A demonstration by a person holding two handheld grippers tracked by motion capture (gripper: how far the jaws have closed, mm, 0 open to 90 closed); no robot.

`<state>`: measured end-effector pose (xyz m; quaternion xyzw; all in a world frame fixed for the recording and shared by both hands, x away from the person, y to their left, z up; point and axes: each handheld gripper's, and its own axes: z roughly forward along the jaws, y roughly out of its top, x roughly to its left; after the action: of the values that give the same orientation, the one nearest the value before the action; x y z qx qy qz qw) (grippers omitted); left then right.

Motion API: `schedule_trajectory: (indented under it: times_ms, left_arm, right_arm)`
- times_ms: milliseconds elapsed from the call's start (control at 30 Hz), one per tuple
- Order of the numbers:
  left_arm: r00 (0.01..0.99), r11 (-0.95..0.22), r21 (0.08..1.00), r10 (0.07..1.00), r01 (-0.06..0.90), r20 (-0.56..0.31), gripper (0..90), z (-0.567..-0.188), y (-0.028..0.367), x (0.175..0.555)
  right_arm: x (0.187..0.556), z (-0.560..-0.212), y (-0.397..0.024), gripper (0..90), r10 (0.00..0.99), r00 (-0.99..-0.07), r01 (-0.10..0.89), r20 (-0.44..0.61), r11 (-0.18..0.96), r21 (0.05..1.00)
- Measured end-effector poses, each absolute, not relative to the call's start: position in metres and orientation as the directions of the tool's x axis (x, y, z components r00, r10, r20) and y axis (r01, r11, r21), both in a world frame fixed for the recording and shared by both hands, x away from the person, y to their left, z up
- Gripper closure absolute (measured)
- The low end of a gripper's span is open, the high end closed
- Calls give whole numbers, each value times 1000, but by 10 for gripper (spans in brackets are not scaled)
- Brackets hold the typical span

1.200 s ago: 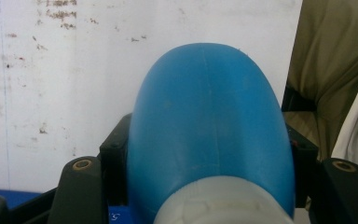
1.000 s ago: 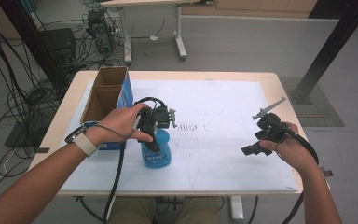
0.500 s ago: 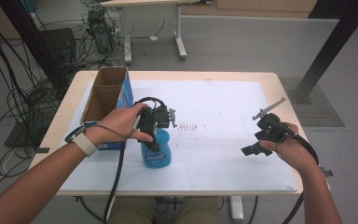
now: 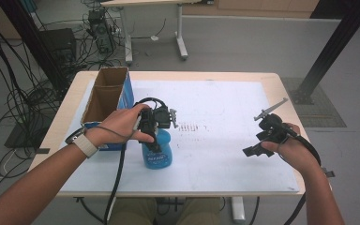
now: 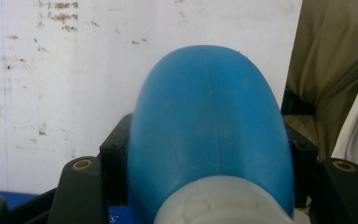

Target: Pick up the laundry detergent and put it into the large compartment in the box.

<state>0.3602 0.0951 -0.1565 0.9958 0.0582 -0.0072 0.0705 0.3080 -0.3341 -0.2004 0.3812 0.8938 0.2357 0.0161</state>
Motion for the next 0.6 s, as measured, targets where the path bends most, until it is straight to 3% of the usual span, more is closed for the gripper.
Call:
schedule_trajectory:
  times_ms: [600]
  left_arm:
    - [990, -980, 144, 134, 138, -38, 376, -151, 94, 358]
  right_arm:
    - [304, -197, -337, 103, 695, -705, 674, 143, 594, 439]
